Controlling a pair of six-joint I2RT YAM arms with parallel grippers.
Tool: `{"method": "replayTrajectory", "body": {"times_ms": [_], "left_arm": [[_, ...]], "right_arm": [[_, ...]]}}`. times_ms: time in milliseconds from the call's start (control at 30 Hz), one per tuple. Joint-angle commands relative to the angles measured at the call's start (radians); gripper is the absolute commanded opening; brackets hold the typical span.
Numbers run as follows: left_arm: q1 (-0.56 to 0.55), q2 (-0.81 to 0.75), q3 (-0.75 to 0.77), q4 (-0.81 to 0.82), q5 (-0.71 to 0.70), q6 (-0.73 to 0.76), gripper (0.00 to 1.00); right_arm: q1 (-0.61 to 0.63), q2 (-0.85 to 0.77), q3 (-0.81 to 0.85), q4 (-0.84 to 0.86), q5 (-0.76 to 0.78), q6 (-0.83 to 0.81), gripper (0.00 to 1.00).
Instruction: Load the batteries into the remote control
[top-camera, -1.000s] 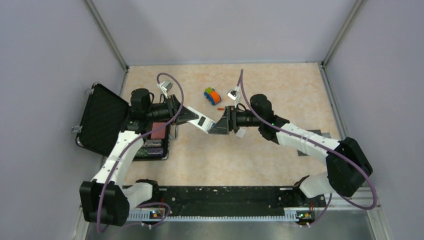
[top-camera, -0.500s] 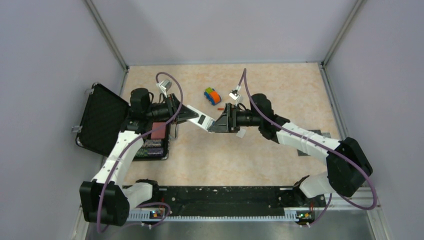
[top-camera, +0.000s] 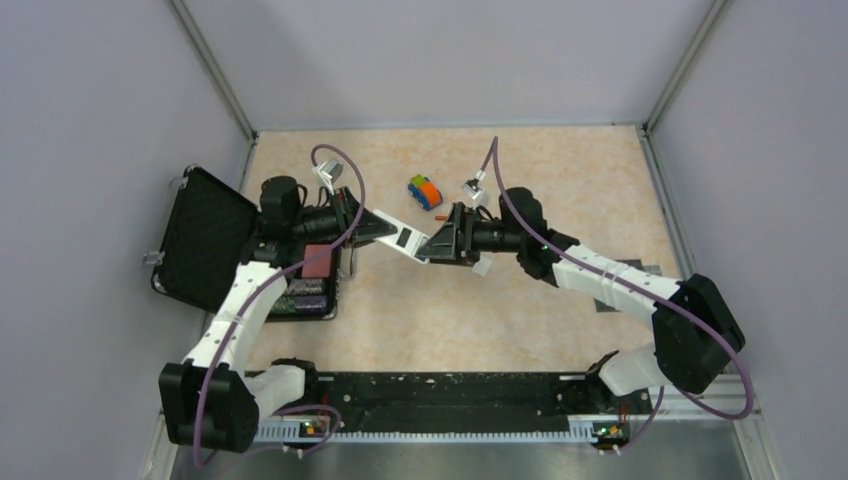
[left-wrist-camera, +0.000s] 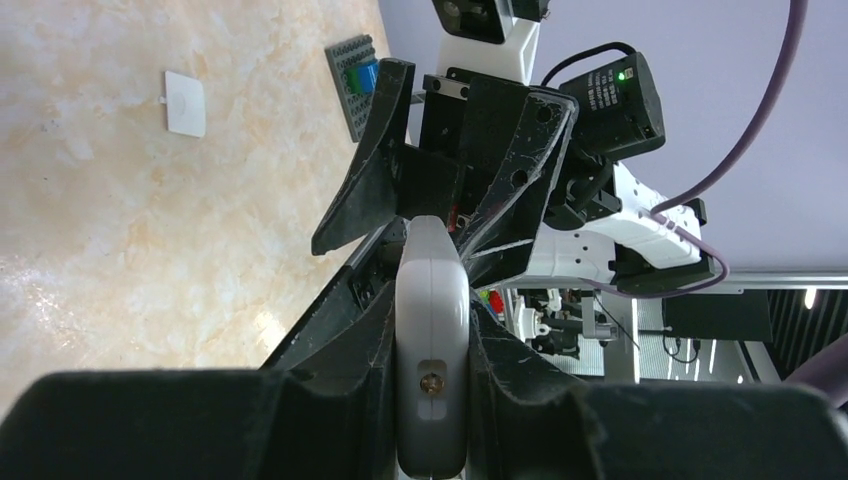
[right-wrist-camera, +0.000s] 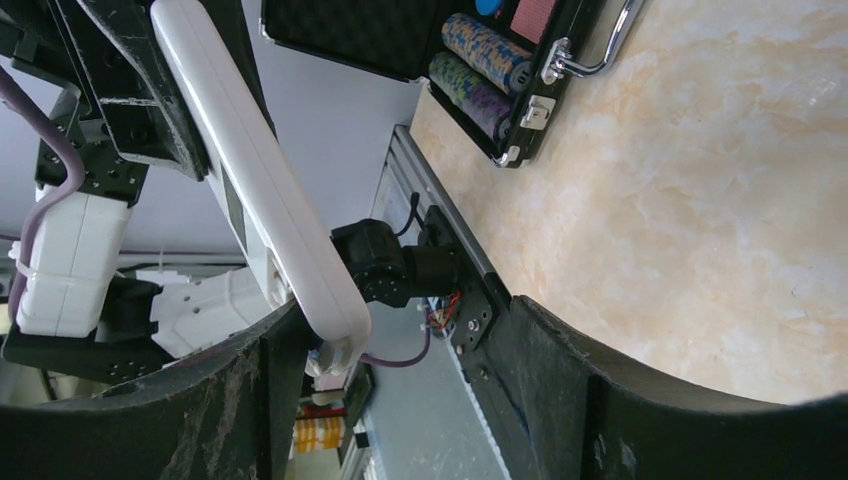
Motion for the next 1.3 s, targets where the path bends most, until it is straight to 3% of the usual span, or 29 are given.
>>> {"method": "replayTrajectory", "body": {"times_ms": [0,233,433,600,933,1033,1267], "left_arm": [[-0.023,-0.049,0.054,-0.039,0.191,-0.031,0.00],[-0.023,-0.029,0.070,-0.181,0.160,0.100,0.00],[-0.023,0.012,0.083,-0.351,0.056,0.301,0.00],[-0.023,0.014,0.059,-0.330,0.030,0.345,0.00],[-0.023,-0.059,0.042,-0.282,0.011,0.451,0.00],[-0.023,-0.137,0.013,-0.258,0.006,0.510,0.00],[-0.023,-0.310,-0.028,-0.234,0.017,0.638,0.00]], "right_arm": [[-0.018,0.020,-0.026,-0.098,0.184,-0.060,0.69],[-0.016,-0.015,0.013,-0.098,0.154,-0.117,0.72],[-0.018,-0.084,0.056,-0.055,0.089,-0.116,0.89],[-0.017,-0.126,0.094,-0.088,0.071,-0.131,0.92],[-0.018,-0.151,0.131,-0.221,0.134,-0.239,0.87],[-0.018,-0.142,0.145,-0.280,0.173,-0.276,0.77],[-0.018,-0.099,0.156,-0.321,0.252,-0.336,0.74]]}}
